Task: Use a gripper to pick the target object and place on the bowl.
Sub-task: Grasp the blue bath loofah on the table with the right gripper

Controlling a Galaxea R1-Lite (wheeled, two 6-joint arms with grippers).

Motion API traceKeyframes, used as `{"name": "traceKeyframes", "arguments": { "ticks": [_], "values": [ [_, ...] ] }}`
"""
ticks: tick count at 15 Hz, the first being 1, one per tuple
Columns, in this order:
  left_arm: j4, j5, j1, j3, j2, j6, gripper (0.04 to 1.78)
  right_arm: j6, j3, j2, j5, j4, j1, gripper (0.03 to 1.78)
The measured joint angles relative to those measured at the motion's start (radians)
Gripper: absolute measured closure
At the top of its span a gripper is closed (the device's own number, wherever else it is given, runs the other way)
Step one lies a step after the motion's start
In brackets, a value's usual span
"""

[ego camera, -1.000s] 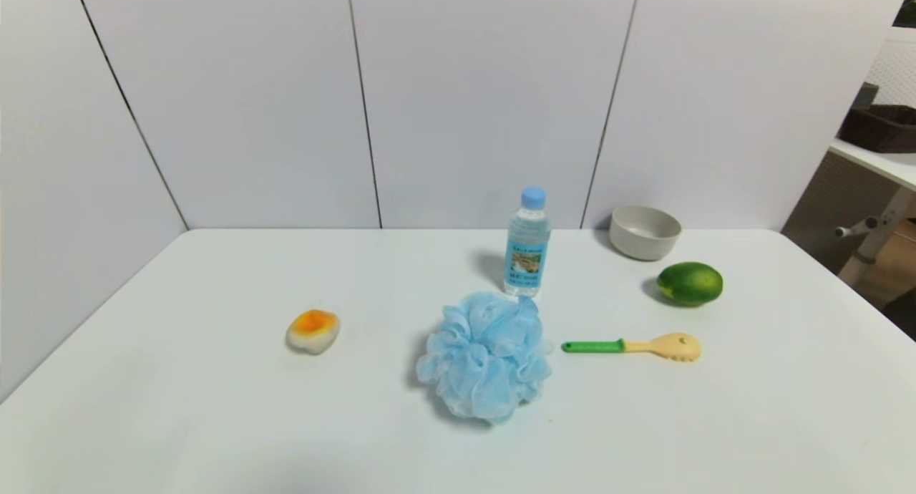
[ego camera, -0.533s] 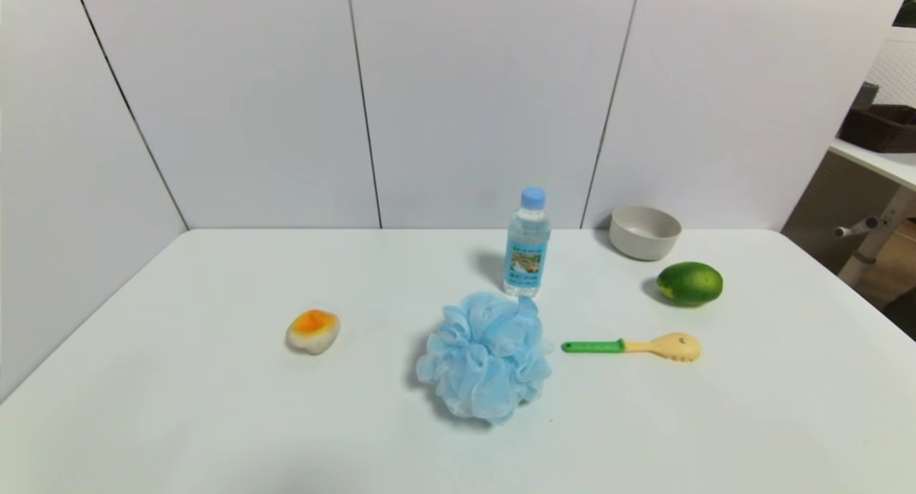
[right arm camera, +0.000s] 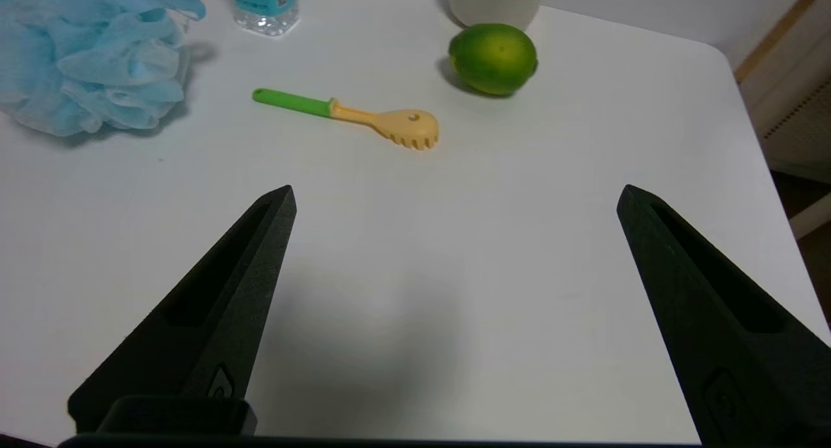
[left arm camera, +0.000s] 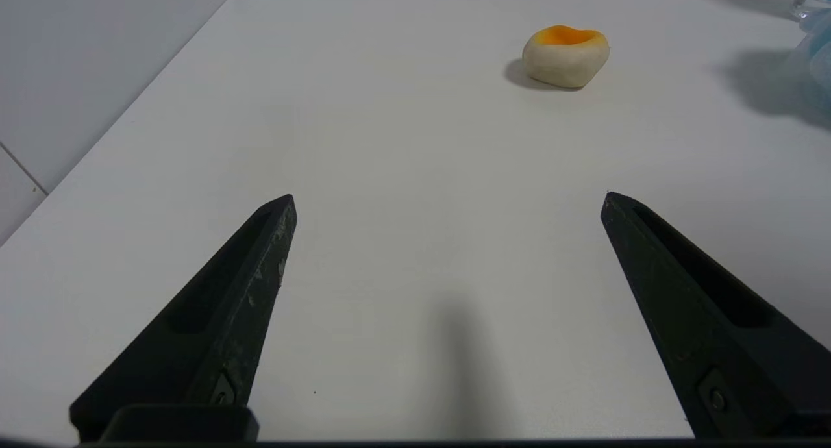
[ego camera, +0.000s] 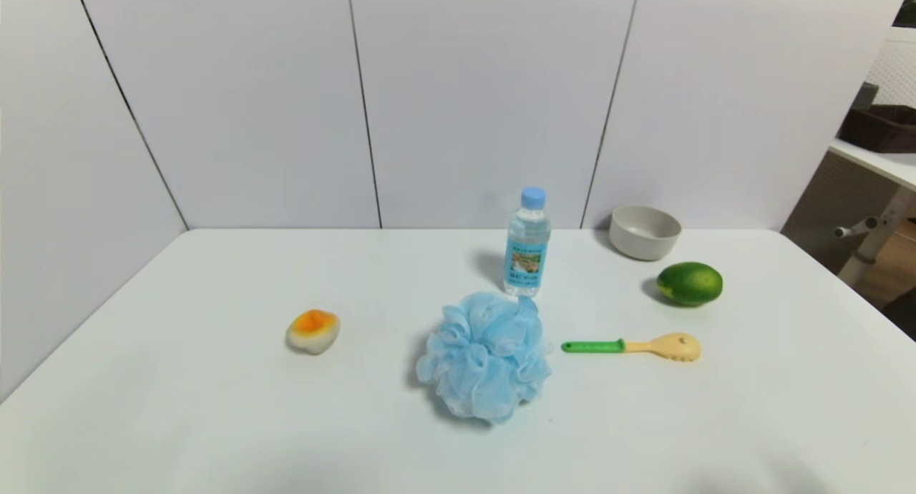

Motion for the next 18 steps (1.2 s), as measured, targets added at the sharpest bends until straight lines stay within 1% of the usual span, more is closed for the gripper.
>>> {"name": "traceKeyframes", "arguments": {
  "ticks": [3, 5, 7, 8, 9, 11, 12, 14, 15, 17, 18],
  "values": [
    [0.0, 0.0, 0.0, 0.0, 0.0, 0.0, 0.13, -0.027, -0.173, 0.277, 0.064, 0.007, 0.07, 0.1],
    [0.0, 0.0, 0.0, 0.0, 0.0, 0.0, 0.13, -0.046, -0.306, 0.455, 0.092, 0.009, 0.13, 0.1],
    [0.0, 0.0, 0.0, 0.0, 0.0, 0.0, 0.13, -0.067, -0.432, 0.607, 0.123, 0.011, 0.193, 0.1],
    [0.0, 0.0, 0.0, 0.0, 0.0, 0.0, 0.13, -0.072, -0.479, 0.668, 0.143, 0.012, 0.221, 0.1],
    [0.0, 0.0, 0.0, 0.0, 0.0, 0.0, 0.13, -0.077, -0.523, 0.733, 0.172, 0.011, 0.251, 0.1],
    [0.0, 0.0, 0.0, 0.0, 0.0, 0.0, 0.13, -0.088, -0.583, 0.833, 0.23, 0.003, 0.295, 0.1],
    [0.0, 0.0, 0.0, 0.0, 0.0, 0.0, 0.13, -0.096, -0.607, 0.878, 0.246, -0.003, 0.312, 0.1],
    [0.0, 0.0, 0.0, 0.0, 0.0, 0.0, 0.13, -0.113, -0.646, 0.946, 0.261, -0.006, 0.334, 0.1],
    [0.0, 0.0, 0.0, 0.0, 0.0, 0.0, 0.13, -0.12, -0.663, 0.977, 0.283, -0.017, 0.343, 0.1],
    [0.0, 0.0, 0.0, 0.0, 0.0, 0.0, 0.13, -0.131, -0.672, 1.027, 0.341, -0.077, 0.361, 0.1],
    [0.0, 0.0, 0.0, 0.0, 0.0, 0.0, 0.13, -0.133, -0.669, 1.048, 0.36, -0.116, 0.373, 0.1]
  ]
}}
